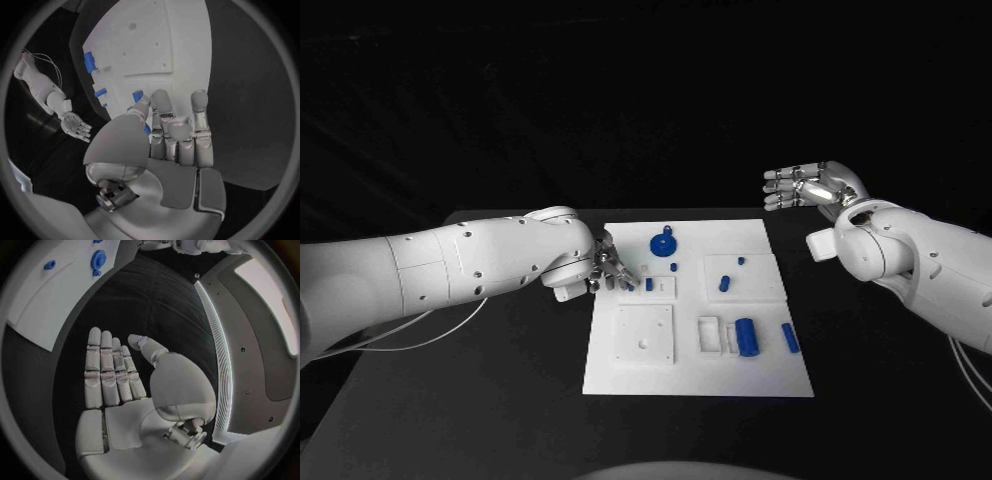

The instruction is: Assemble the parts on the task board

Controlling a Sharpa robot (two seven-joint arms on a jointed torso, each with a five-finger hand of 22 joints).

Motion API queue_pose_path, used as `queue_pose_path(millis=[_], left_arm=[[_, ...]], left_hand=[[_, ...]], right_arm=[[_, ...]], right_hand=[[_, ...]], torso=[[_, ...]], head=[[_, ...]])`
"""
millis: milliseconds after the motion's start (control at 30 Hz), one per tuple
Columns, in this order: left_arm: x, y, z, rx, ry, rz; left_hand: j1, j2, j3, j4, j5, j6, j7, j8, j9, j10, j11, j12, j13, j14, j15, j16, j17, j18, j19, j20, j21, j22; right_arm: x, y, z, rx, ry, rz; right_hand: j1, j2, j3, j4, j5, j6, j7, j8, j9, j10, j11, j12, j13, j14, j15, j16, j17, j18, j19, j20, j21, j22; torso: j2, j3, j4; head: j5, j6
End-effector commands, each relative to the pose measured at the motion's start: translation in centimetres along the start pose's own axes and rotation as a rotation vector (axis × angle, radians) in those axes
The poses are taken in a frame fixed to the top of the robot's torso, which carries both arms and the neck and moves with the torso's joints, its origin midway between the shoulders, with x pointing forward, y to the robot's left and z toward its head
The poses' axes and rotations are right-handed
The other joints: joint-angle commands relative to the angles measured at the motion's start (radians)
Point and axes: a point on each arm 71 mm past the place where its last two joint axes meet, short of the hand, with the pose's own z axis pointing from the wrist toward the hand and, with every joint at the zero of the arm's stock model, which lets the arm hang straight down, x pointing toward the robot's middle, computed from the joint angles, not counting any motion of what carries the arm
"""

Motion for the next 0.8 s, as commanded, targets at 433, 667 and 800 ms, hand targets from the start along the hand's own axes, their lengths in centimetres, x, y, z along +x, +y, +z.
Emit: queue_pose_path(millis=[433, 667, 800], left_arm=[[0.06, -0.10, -0.03, 0.023, -0.007, 0.003], [-0.04, 0.13, -0.13, 0.028, -0.017, -0.005], [-0.10, 0.25, -0.23, 0.033, -0.026, -0.010]], left_hand=[[0.008, -0.080, -0.011, 0.112, -0.013, 0.011, 0.002, -0.002, 0.001, 0.051, -0.001, -0.003, -0.014, -0.003, -0.010, -0.009, -0.005, -0.018, 0.001, -0.006, -0.009, 0.016], [0.012, -0.088, -0.017, 0.128, -0.013, 0.012, 0.002, -0.002, -0.002, 0.051, -0.001, -0.001, -0.022, -0.003, -0.011, -0.010, -0.002, -0.022, 0.001, -0.010, -0.009, 0.017], [0.009, -0.092, -0.022, 0.132, -0.013, 0.012, 0.003, -0.002, -0.003, 0.051, -0.001, -0.001, -0.024, -0.004, -0.012, -0.012, -0.005, -0.022, 0.001, -0.011, -0.010, 0.016]], right_arm=[[0.18, -0.22, -0.12, -0.002, 0.016, 0.001], [0.21, -0.50, -0.22, 0.003, 0.016, 0.002], [0.24, -0.62, -0.26, 0.005, 0.016, 0.002]], right_hand=[[-0.003, 0.009, 0.002, 0.002, 0.003, 0.000, 0.005, 0.002, 0.000, -0.002, 0.003, -0.006, -0.001, -0.006, -0.001, -0.003, 0.000, 0.020, -0.008, 0.000, 0.000, 0.000], [-0.003, 0.009, 0.002, 0.002, 0.003, 0.000, 0.005, 0.002, 0.000, -0.002, 0.003, -0.006, -0.001, -0.006, -0.001, -0.003, 0.000, 0.020, -0.008, 0.000, 0.000, 0.000], [-0.003, 0.009, 0.002, 0.002, 0.003, 0.000, 0.005, 0.002, 0.000, -0.002, 0.003, -0.006, -0.001, -0.006, -0.001, -0.003, 0.000, 0.020, -0.008, 0.000, 0.000, 0.000]], torso=[[0.000, -0.0002, -0.0001], [0.000, -0.0001, 0.0000], [0.000, -0.0009, 0.0001]], head=[[0.000, -0.002], [-0.001, -0.002], [-0.002, -0.003]])
